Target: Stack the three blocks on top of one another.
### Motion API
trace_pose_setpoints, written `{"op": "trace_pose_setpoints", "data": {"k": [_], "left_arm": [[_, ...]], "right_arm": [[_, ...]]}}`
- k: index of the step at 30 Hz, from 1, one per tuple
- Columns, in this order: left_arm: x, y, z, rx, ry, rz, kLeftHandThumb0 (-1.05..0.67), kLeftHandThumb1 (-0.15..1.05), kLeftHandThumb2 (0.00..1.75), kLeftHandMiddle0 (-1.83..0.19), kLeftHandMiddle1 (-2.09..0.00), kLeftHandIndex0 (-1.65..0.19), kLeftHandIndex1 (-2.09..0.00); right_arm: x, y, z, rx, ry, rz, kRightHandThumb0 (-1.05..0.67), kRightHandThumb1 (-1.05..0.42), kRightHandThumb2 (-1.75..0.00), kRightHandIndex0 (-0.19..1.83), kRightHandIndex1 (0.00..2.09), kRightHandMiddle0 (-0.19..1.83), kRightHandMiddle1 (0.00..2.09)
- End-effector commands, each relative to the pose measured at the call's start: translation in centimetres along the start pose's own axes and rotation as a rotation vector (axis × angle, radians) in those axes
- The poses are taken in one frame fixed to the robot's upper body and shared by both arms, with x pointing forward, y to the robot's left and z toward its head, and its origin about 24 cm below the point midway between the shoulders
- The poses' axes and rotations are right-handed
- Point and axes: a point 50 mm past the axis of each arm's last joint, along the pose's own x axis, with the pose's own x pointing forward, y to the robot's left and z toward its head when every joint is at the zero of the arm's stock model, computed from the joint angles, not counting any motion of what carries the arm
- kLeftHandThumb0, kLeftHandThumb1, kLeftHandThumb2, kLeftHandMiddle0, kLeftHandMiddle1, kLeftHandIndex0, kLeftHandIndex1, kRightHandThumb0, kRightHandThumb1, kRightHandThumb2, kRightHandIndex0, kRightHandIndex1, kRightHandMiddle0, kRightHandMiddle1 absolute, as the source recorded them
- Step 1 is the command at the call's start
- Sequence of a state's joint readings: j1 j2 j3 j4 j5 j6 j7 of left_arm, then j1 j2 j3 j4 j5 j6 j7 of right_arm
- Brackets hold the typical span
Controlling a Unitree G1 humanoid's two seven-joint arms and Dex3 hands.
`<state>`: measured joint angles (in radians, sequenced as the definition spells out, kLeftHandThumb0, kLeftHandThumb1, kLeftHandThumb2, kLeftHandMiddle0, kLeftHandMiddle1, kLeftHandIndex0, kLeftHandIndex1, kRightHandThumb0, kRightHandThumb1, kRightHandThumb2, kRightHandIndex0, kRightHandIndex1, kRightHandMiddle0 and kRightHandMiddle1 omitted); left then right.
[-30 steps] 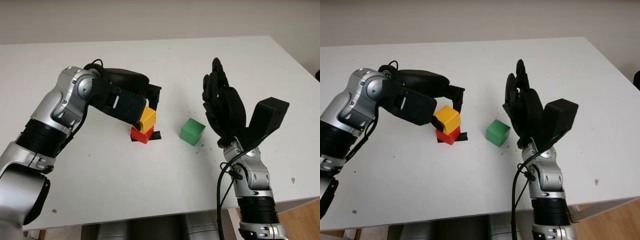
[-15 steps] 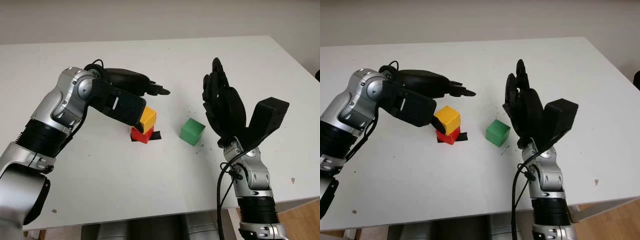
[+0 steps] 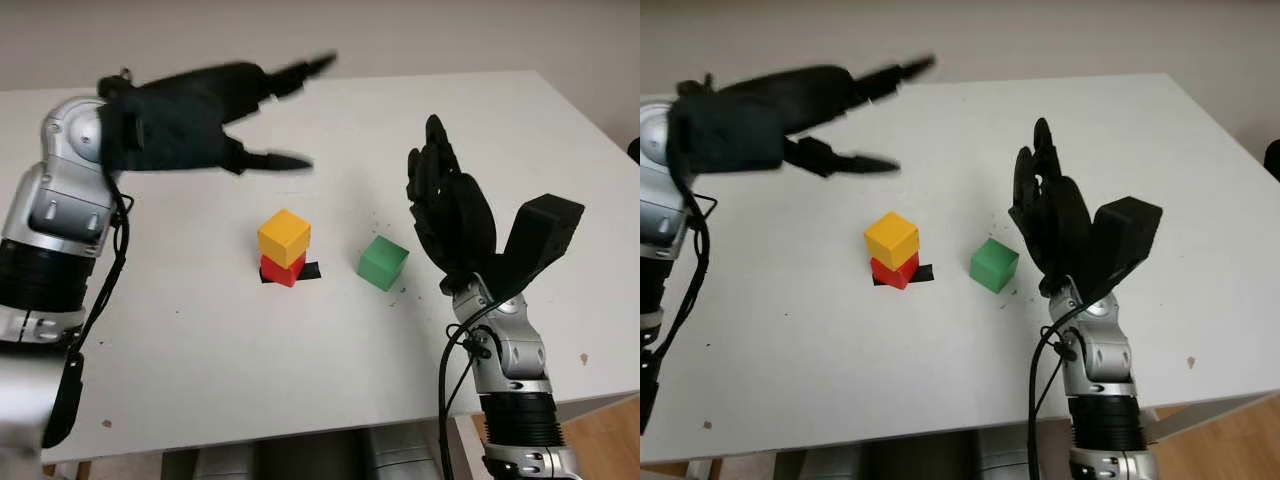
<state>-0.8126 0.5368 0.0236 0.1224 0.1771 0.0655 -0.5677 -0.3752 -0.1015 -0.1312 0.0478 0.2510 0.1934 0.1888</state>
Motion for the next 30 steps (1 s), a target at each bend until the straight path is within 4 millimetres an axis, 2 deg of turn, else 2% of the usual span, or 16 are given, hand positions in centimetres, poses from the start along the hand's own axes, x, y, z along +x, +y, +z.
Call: {"op": "trace_pose_setpoints", "data": {"k": [1,5,11,15,20,22,25,30], "left_arm": [[-1.0,-0.2,-1.2,-0.162,0.003,0.156,-0.85,1.05,0.68,0.19,0.0,0.17,-0.02],[-3.0,-1.4,-3.8,-0.438,0.056,0.299,-0.83,1.05,0.64,0.19,0.0,0.18,-0.02],[-6.1,-4.4,-6.7,-0.566,0.155,0.385,-0.84,1.05,0.63,0.19,0.0,0.19,-0.03],[-7.5,-5.7,-7.7,-0.605,0.187,0.418,-0.84,1.05,0.64,0.19,0.0,0.19,0.0],[-8.9,-6.9,-8.6,-0.612,0.233,0.457,-0.85,1.05,0.65,0.19,0.0,0.19,0.0],[-9.6,-7.6,-9.2,-0.652,0.245,0.492,-0.83,1.05,0.65,0.19,0.0,0.19,0.0],[-10.0,-8.3,-9.8,-0.678,0.265,0.513,-0.82,1.05,0.67,0.19,0.0,0.19,0.0],[-9.9,-9.2,-9.9,-0.68,0.289,0.5,-0.86,1.05,0.64,0.19,0.0,0.19,0.0]], "right_arm": [[0.3,-0.2,1.0,-0.03,-0.018,0.033,-0.72,-1.05,-0.65,-0.19,0.0,-0.19,0.0],[0.3,-0.9,1.6,-0.083,-0.021,0.085,-0.7,-1.05,-0.65,-0.19,0.0,-0.19,0.0],[0.7,-2.9,3.9,-0.229,-0.001,0.127,-0.66,-1.05,-0.58,-0.19,0.0,-0.19,0.0],[1.2,-4.5,5.9,-0.315,0.024,0.137,-0.65,-1.05,-0.29,-0.18,0.01,-0.16,0.03],[1.9,-5.6,7.9,-0.467,0.057,0.182,-0.61,-1.0,-0.08,-0.16,0.04,-0.1,0.06],[2.2,-5.6,8.9,-0.585,0.058,0.237,-0.52,-0.94,-0.05,-0.08,0.08,-0.05,0.08],[2.4,-5.3,10.3,-0.866,0.046,0.304,-0.57,-0.89,-0.04,0.11,0.17,0.06,0.12],[2.7,-4.1,11.6,-1.217,-0.035,0.394,-0.67,-0.82,-0.04,0.27,0.2,0.23,0.15]]}}
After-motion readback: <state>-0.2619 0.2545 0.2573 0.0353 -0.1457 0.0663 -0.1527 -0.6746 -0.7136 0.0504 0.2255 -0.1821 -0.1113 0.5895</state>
